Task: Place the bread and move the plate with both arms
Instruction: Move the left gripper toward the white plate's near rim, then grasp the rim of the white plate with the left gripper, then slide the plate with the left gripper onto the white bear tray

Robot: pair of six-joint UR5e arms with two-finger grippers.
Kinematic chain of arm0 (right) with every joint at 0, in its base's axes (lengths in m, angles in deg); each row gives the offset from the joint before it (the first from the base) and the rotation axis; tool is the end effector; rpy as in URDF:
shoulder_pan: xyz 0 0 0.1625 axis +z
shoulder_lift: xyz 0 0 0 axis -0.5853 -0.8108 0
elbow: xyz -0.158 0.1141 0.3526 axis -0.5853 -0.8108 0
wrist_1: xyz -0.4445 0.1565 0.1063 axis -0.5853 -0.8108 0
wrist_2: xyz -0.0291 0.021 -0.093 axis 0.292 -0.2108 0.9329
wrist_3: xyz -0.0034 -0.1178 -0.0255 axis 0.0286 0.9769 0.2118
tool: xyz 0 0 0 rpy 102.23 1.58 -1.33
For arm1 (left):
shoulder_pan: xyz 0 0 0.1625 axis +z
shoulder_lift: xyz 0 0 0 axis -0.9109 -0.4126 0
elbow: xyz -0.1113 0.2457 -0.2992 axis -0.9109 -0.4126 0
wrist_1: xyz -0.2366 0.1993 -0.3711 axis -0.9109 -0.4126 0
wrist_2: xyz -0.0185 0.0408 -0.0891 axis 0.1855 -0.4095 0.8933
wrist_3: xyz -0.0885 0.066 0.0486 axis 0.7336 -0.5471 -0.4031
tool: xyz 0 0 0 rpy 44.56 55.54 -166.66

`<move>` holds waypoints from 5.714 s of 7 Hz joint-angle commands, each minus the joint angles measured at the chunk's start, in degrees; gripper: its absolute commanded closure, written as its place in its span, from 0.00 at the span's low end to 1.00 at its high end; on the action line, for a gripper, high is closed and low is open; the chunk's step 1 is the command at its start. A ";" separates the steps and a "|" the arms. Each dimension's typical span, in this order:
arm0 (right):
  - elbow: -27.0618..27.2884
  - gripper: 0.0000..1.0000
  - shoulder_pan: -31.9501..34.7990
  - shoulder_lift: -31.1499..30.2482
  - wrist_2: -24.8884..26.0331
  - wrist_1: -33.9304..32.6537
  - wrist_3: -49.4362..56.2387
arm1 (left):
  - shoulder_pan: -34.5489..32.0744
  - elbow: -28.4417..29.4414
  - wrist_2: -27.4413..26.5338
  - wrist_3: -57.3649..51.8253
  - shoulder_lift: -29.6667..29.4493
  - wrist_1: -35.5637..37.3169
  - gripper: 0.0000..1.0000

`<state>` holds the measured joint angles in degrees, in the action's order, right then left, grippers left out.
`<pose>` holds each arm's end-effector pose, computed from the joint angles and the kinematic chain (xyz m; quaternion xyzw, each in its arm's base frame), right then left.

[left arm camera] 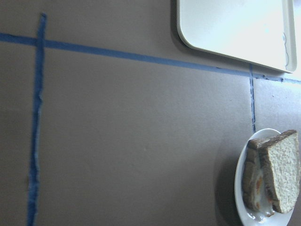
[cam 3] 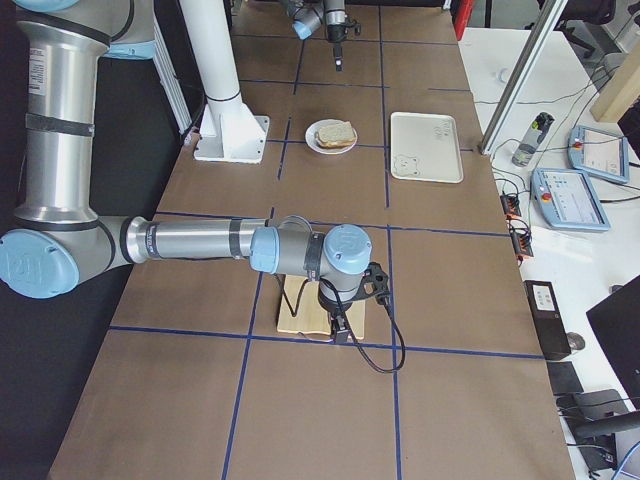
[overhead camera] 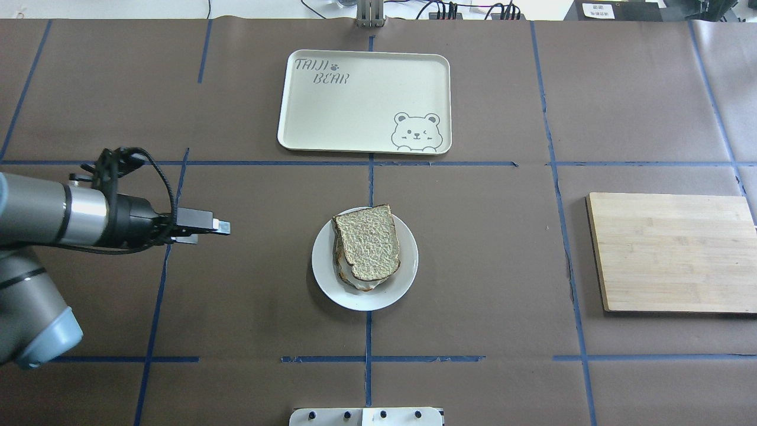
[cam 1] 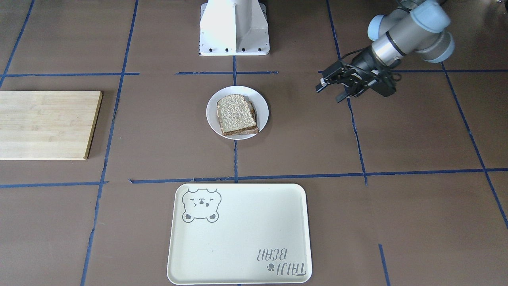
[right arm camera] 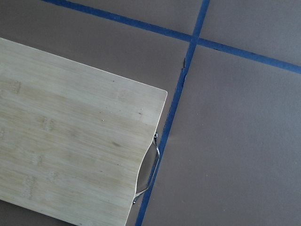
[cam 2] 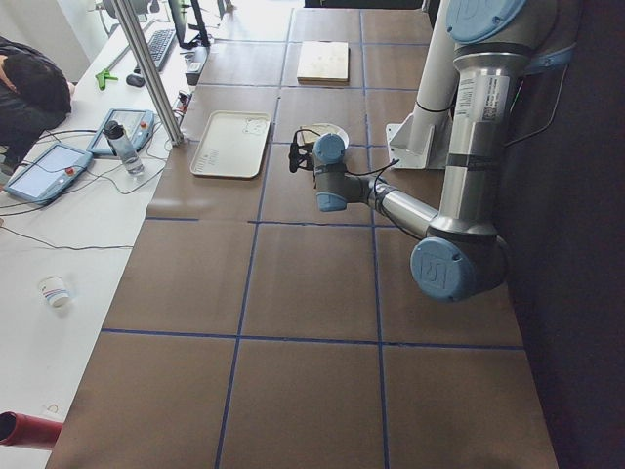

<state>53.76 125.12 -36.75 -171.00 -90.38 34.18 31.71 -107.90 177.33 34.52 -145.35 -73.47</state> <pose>0.0419 -0.5017 0.6239 0.0233 -0.3832 -0.1389 0.9129 0.4578 -0.4103 0.3152 0.0658 0.6658 -0.0589 0.7409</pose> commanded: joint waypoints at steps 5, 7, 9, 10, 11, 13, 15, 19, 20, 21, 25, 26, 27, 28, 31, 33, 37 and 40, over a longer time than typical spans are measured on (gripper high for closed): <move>0.00 0.00 0.00 0.00 -0.02 0.00 0.00 | 19.15 8.23 -29.30 16.04 -11.32 -1.37 0.01; 0.00 0.00 0.00 0.00 0.07 0.00 0.00 | 19.15 9.21 -29.39 16.13 -12.13 -1.37 0.13; 0.00 0.00 0.00 0.00 0.07 0.00 0.00 | 19.06 9.91 -29.48 16.13 -12.13 -1.37 0.16; 0.00 0.00 0.00 0.00 -0.02 0.00 0.00 | 18.98 10.09 -29.48 16.92 -12.13 -1.37 0.16; 0.00 0.00 0.00 0.00 0.07 0.00 0.00 | 18.97 10.26 -30.78 18.84 -12.13 -1.37 0.17; 0.00 0.00 0.00 0.00 -0.02 0.00 0.00 | 18.98 10.61 -31.59 19.38 -12.39 -1.37 0.27; 0.00 0.00 0.00 -0.08 0.07 0.00 0.00 | 19.15 11.75 -32.20 19.91 -12.57 -1.63 0.30; 0.00 0.00 0.00 0.00 0.07 0.00 0.09 | 19.06 12.90 -32.20 21.67 -13.71 -2.51 0.81; -0.09 0.00 0.00 0.00 0.07 0.00 0.09 | 19.06 12.90 -32.20 21.76 -13.71 -2.51 0.93; -0.17 0.00 0.00 0.00 0.07 0.00 0.09 | 18.98 12.90 -32.20 21.76 -13.71 -4.60 0.96; -0.26 0.00 0.00 0.00 0.07 0.00 0.00 | 16.70 12.99 -33.51 22.02 -13.80 -15.67 0.97; -0.26 0.00 0.00 0.00 0.07 0.00 0.00 | 14.69 12.99 -33.61 27.07 -13.89 -15.87 0.97; -0.26 0.00 0.00 0.00 0.07 0.00 0.00 | 11.71 13.42 -33.61 30.51 -14.67 -15.87 0.96; -0.26 0.00 0.00 0.00 0.07 0.00 0.00 | 8.81 18.04 -33.61 31.50 -17.81 -15.87 0.96; -0.26 0.00 0.00 0.00 0.07 0.00 0.00 | 0.27 37.97 -33.52 38.44 -31.69 -16.22 0.96; -0.26 0.00 0.00 0.00 -0.02 0.00 0.00 | -0.62 51.41 -34.39 38.63 -38.73 -17.96 0.94; -0.18 0.00 -0.09 0.18 -0.02 0.00 -0.09 | -0.62 57.64 -33.88 37.76 -43.24 -18.77 0.26; -0.35 0.00 -0.09 0.27 -0.02 0.00 -0.09 | -3.16 44.27 -20.57 28.27 -37.22 -7.33 0.00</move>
<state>53.48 125.03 -36.55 -170.98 -90.38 34.13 29.73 -56.21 150.75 65.38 -186.18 -87.15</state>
